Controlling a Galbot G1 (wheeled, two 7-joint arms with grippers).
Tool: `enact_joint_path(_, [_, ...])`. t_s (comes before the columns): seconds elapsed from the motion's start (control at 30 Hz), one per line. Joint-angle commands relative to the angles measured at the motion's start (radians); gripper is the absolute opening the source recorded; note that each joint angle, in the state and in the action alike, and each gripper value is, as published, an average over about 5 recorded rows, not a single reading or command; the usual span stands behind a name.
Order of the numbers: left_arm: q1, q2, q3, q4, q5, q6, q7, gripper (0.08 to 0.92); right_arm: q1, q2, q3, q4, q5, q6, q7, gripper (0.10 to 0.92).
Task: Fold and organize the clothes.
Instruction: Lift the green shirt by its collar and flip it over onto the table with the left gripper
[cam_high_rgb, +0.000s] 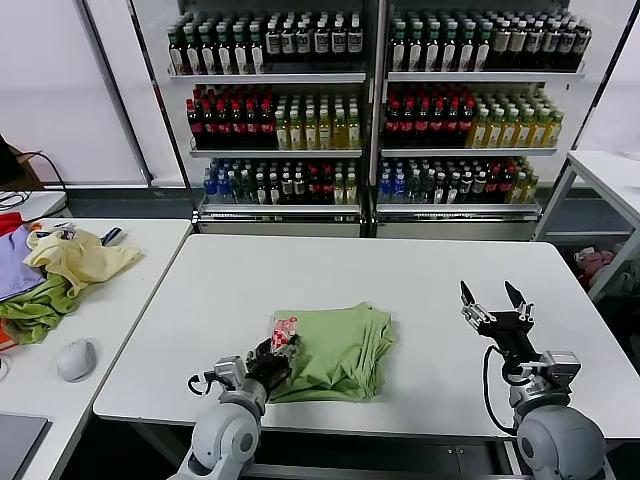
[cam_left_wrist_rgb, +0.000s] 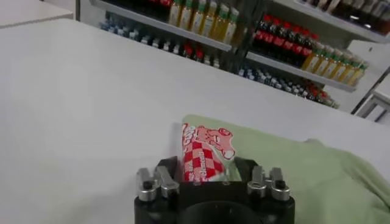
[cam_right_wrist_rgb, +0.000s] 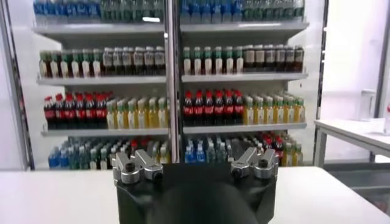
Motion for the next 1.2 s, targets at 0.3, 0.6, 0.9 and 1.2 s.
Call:
enact_joint_path(0.3, [0.025,-0.016,-0.129,-0.015,-0.386,-0.020,0.030,0.330,-0.002,0.008,0.018,0.018,0.026,0.025,0.002,0.823])
enact_joint_path(0.6, [0.024,-0.014,-0.284,-0.064,-0.626,-0.025,0.031,0.116,-0.001,0.013,0.017,0.016,0.026,0.024,0.003,0.823])
enact_joint_path(0.9, [0.015,0.117,-0.483,-0.103,-0.763,0.026,0.013,0.105,0.006,0.017,0.005,-0.012,0.006,0.024,0.002,0.823])
enact_joint_path(1.2, [-0.006,0.277,-0.622,-0.191,-0.906,0.042,-0.048,0.105,0.031,0.045,-0.034,-0.032,-0.022,0.024,0.002,0.823])
